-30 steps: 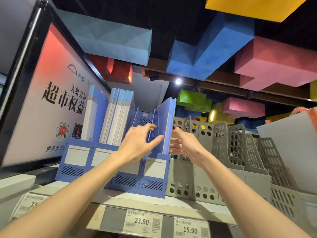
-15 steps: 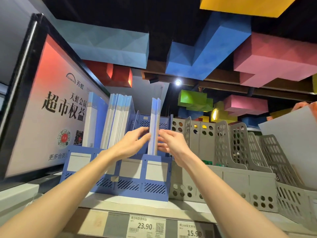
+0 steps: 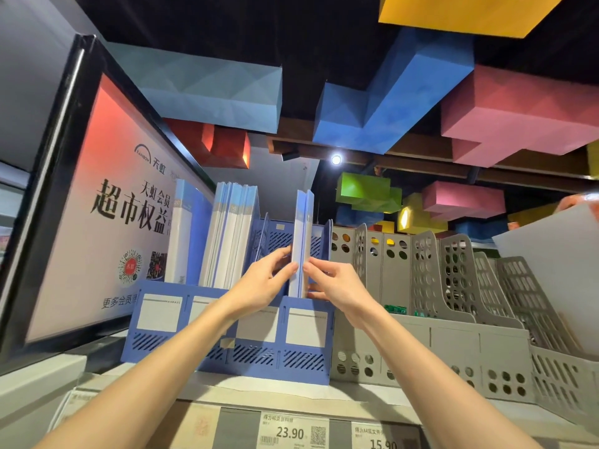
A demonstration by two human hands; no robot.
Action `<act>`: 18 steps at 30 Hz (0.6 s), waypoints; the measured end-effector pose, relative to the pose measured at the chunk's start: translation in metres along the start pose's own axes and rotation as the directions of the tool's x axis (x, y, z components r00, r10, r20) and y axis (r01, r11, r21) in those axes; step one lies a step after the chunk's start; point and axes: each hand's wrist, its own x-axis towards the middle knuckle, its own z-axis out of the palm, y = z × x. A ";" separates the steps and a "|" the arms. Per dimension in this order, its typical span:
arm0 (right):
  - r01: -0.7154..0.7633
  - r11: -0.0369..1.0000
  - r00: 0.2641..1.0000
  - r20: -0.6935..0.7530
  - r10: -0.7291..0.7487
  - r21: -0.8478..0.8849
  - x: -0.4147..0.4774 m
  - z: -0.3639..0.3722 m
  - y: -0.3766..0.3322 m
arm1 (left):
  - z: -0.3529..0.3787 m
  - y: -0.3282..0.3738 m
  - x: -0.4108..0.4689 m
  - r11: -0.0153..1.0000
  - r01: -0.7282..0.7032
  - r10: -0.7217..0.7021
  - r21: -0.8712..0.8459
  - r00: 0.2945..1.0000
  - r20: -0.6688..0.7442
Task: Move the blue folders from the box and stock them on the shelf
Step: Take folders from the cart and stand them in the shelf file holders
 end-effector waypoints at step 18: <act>-0.090 0.989 0.987 -0.146 0.073 -0.115 -0.080 -0.011 -0.054 | 0.003 0.090 -0.065 0.985 0.044 0.005 0.164 0.958 -0.286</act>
